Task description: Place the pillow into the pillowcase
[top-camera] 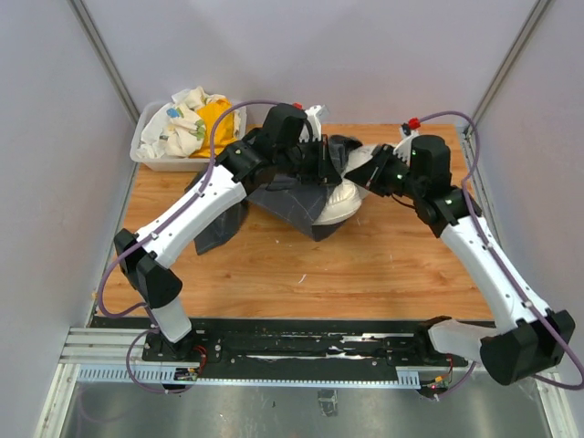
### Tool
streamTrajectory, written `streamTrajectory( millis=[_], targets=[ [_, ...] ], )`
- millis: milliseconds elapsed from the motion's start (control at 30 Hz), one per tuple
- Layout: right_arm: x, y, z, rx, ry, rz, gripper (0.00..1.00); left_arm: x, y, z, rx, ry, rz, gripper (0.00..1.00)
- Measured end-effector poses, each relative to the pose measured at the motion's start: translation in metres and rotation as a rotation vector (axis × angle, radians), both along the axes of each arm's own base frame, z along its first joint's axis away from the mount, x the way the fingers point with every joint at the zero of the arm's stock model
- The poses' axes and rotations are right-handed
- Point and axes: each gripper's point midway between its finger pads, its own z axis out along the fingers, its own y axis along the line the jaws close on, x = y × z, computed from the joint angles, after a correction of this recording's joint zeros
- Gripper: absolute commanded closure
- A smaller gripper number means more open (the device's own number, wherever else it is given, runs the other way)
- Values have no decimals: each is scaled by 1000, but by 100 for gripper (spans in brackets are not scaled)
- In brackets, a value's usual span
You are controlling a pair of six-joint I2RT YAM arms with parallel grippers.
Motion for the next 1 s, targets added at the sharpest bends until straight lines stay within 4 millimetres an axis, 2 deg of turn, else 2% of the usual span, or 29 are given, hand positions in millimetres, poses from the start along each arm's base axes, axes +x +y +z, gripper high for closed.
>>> streamTrajectory(
  millis=[67,133,267,333,533,667,800,833,933,1000],
  targets=[
    [-6,-7,25,-3,-74,-14,99,-4,1,-12,7,26,-4,100],
    [-12,-13,43,-3,-133,-25,99,-7,-1,-13,-8,30,-11,100],
    [-13,-13,57,25,-212,-30,99,-16,-10,-3,-58,41,-50,100],
    [-9,-11,46,40,-209,-35,99,-18,-11,0,-70,51,-57,100],
    [3,-7,-19,11,-73,-46,99,-19,-14,9,-89,64,-70,100],
    [-4,-8,-52,-26,32,-38,99,-21,-18,0,-113,88,-76,100],
    [-14,-9,-76,-47,108,-25,93,-22,-18,-9,-110,110,-79,100],
    [-16,-10,-80,-51,119,-25,88,-23,-18,-10,-108,112,-78,100],
    [-22,-12,-94,-64,148,-24,64,-23,-18,-12,-104,118,-78,100],
    [-27,-14,-101,-78,169,-21,54,-23,-17,-13,-103,119,-76,100]
  ],
)
